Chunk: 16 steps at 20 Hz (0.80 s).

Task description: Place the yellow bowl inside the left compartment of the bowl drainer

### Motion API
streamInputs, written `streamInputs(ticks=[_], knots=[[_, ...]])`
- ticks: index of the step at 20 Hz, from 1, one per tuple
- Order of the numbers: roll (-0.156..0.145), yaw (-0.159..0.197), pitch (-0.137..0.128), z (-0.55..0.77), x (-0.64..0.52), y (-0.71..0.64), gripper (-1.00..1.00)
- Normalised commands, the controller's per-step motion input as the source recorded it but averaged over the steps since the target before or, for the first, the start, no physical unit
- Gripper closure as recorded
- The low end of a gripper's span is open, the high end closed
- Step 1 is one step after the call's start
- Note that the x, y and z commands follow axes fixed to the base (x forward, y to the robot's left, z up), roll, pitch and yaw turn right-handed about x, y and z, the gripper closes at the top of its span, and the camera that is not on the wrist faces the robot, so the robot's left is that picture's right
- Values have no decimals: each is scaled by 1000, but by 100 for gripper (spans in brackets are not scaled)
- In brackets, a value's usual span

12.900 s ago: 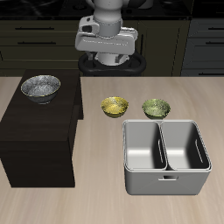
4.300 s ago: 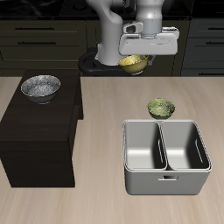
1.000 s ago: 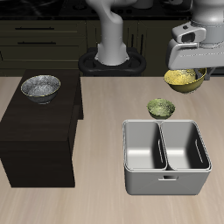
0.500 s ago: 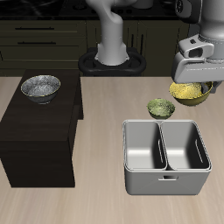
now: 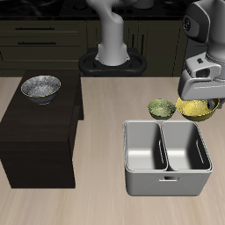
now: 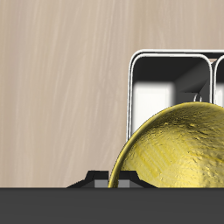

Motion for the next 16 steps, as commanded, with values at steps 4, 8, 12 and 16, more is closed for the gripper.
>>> streamInputs(ticks=[4,8,12,16], knots=[[22,-34,52,-410,55,162,100],[-2,-29,41,-300,75,-12,100],[-13,-28,24,-158,98,-113,100],[-23,-7,6,-104,51,-46,100]])
